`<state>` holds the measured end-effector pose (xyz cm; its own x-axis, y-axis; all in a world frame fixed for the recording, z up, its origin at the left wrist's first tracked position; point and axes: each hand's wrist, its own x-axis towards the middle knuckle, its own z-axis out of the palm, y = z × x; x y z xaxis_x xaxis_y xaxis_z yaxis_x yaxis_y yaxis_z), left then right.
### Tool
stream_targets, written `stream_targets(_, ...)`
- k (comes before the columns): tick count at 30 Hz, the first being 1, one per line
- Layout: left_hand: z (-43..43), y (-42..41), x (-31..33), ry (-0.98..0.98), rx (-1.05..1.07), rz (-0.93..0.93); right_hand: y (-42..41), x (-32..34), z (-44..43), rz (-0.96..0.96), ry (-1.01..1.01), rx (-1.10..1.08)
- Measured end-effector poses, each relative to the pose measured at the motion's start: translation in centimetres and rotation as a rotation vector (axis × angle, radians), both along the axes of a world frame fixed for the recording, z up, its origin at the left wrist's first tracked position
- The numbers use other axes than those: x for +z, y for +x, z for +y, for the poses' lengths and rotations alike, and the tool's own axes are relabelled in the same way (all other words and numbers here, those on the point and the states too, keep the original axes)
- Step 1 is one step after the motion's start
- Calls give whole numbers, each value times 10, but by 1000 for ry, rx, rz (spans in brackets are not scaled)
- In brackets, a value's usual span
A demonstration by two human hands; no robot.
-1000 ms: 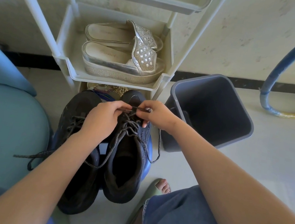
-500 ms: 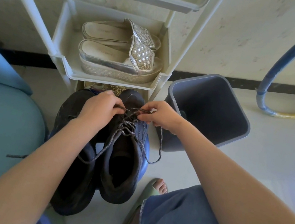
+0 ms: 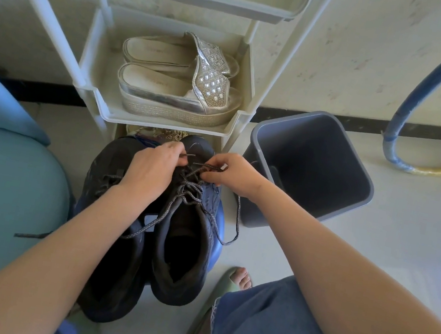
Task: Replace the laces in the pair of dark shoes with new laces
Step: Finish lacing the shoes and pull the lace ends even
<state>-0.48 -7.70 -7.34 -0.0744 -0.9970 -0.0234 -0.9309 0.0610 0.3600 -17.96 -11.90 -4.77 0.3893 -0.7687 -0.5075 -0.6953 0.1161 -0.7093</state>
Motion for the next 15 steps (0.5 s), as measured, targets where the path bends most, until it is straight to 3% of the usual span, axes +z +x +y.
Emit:
stream_targets(5,2,-1,2,97,98,166,3,1,1,-23,38,11)
stream_targets(10,5,-2,10,175,186,376,17,8,-8,-185,-24,-218)
stream_targets(15,2,12,11,227,369,450,46,2,-6,14,-96,-24)
